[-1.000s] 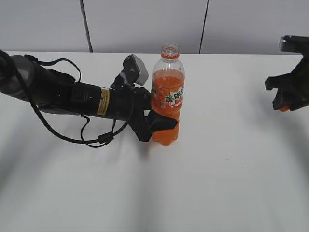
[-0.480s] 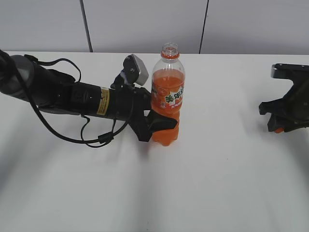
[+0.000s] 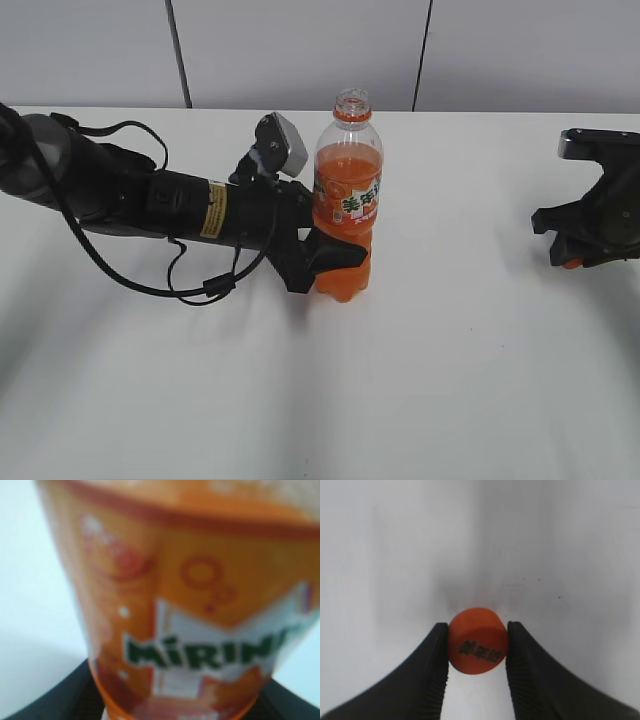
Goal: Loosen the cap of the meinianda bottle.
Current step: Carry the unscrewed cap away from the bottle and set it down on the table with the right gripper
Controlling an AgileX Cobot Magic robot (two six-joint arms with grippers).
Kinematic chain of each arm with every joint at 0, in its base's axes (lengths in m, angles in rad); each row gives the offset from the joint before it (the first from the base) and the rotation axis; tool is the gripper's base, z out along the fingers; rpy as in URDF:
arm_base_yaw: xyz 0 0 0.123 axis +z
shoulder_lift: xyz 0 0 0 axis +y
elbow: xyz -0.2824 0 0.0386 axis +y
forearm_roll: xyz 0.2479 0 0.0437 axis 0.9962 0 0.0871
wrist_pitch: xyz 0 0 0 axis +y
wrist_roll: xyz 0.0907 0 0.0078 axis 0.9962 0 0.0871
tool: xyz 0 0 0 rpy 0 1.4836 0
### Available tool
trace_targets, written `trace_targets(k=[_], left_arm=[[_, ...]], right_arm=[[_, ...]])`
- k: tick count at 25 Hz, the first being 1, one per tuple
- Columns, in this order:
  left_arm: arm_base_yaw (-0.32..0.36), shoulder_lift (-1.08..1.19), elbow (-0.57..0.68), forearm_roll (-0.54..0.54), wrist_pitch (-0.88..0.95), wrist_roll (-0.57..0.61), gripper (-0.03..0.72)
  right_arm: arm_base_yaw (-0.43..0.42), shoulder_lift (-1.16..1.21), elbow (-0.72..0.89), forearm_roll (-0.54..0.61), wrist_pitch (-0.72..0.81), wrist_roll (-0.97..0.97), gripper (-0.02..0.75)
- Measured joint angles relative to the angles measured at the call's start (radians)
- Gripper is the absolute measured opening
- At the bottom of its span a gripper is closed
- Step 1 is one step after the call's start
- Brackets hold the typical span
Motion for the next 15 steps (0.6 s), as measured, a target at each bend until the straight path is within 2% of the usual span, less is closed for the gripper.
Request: trace_targets(k=[10, 12, 15], left_arm=[[0.000, 0.000, 0.000, 0.000, -0.001, 0.000, 0.410], [0.000, 0.000, 0.000, 0.000, -0.001, 0.000, 0.410], [0.000, 0.000, 0.000, 0.000, -0.001, 0.000, 0.410]], right_arm=[[0.000, 0.020, 0.001, 0.000, -0.004, 0.000, 0.273], [0.000, 0.020, 0.001, 0.000, -0.003, -0.002, 0.299], [0.000, 0.020, 0.001, 0.001, -0.001, -0.003, 0.418]])
